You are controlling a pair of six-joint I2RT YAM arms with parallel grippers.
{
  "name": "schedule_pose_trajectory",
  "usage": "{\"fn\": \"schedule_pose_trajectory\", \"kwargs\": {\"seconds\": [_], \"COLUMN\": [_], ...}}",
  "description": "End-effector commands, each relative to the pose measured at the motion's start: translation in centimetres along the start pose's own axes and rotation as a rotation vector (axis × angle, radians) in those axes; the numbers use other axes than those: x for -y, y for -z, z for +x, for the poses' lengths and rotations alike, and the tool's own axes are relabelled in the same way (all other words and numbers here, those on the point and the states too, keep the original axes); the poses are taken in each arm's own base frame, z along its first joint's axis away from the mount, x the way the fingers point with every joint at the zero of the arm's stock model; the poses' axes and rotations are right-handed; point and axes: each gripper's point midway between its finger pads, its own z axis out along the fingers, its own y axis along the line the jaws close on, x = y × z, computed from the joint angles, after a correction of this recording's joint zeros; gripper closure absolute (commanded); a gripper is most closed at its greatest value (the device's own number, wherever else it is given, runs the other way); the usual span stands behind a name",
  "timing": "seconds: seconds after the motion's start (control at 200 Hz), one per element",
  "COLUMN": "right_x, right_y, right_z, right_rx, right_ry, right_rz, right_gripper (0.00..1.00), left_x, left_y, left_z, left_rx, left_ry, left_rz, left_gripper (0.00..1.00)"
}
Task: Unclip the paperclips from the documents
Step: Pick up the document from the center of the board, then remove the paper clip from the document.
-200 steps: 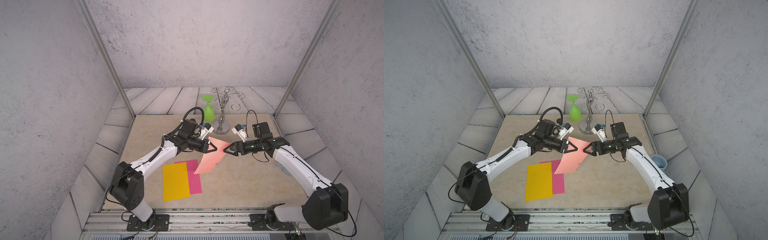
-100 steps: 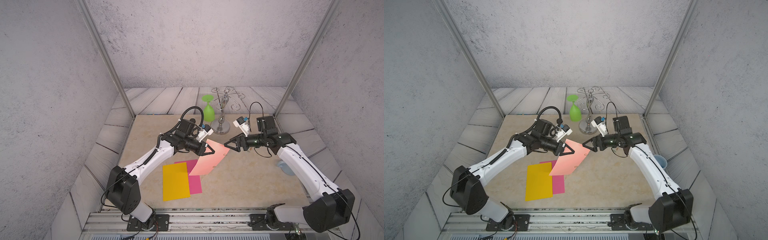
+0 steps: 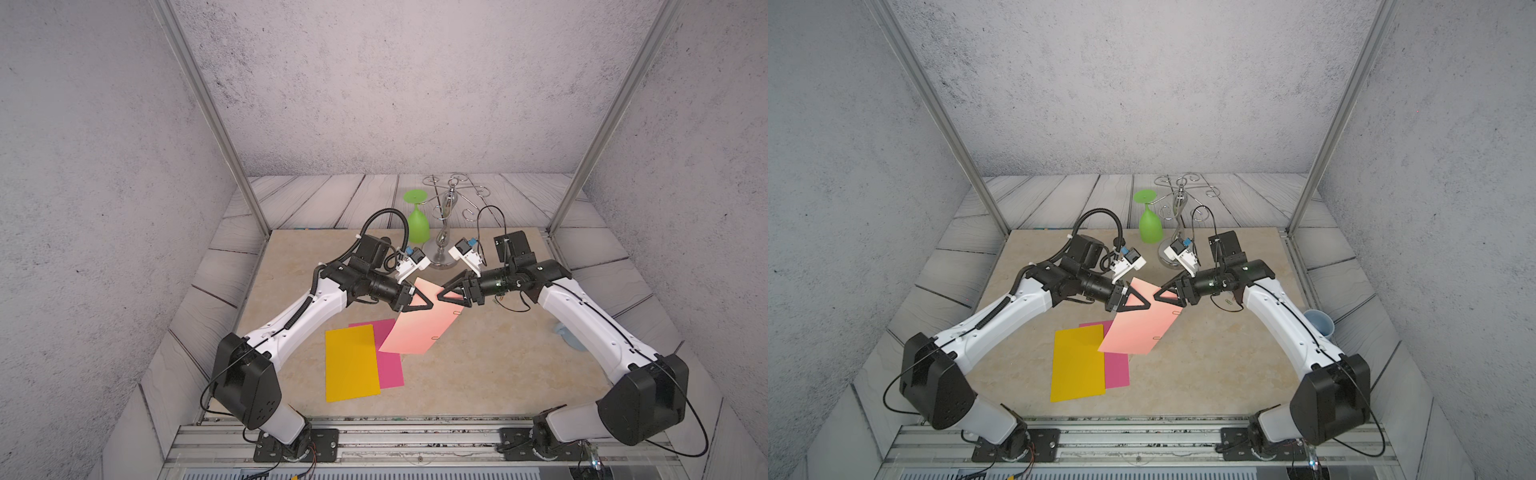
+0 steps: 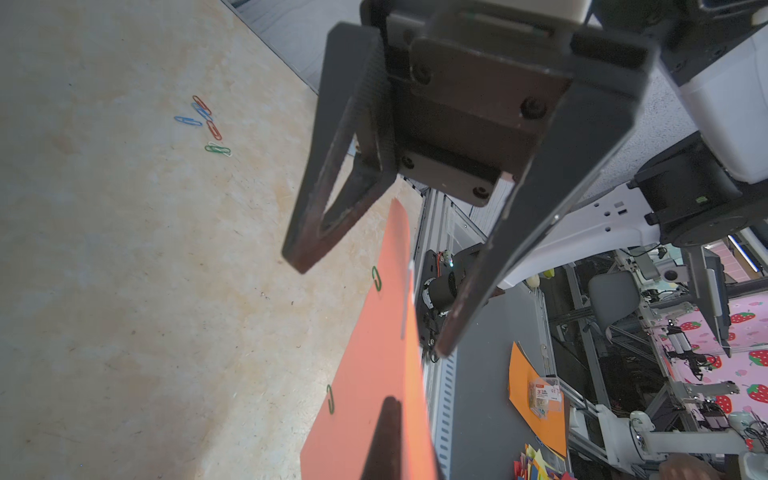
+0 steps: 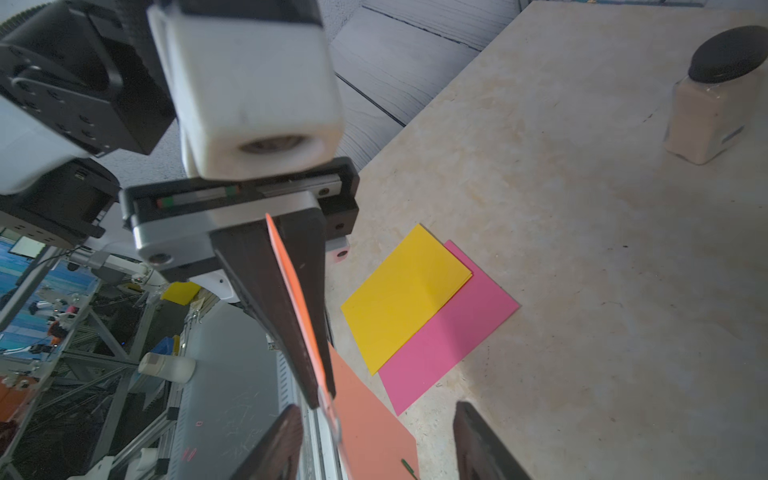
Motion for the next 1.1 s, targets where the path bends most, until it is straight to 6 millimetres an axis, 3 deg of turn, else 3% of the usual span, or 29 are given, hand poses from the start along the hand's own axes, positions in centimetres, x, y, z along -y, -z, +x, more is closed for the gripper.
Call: {"fn": "schedule_pose_trajectory", "kwargs": {"seconds": [0.0,0.265,0.565,1.096], "right_x": [-1.1,-1.9,-2.2,-2.2], "right_y": [-0.5,-0.5,-0.4,-0.5], "right_z": [-0.2,-0.2,-0.4,-0.3], "right_rx": [-0.014,-0.015,-0.013,-0.018], "right_ry": [0.031,0.036,0.028,0.013], "right_rz": [-0.074,-0.109,-0.13,-0.139], "right_gripper": [0.45,0.63,0.66,0.84], "left_x": [0.7,0.4,0.3,0.1], "left_y": [0.3,0.1,0.2,0.2], "left_z": [-0.2,0.1,0.4,0.7], "left_rx": [-0.006,-0.019,-0.034,-0.046], "left_ry": [-0.033,-0.031,-0.039,-0.035], "left_rz": [0.029,0.027,0.015,0.01], "left_gripper": [1.0,1.0,1.0,1.0]}}
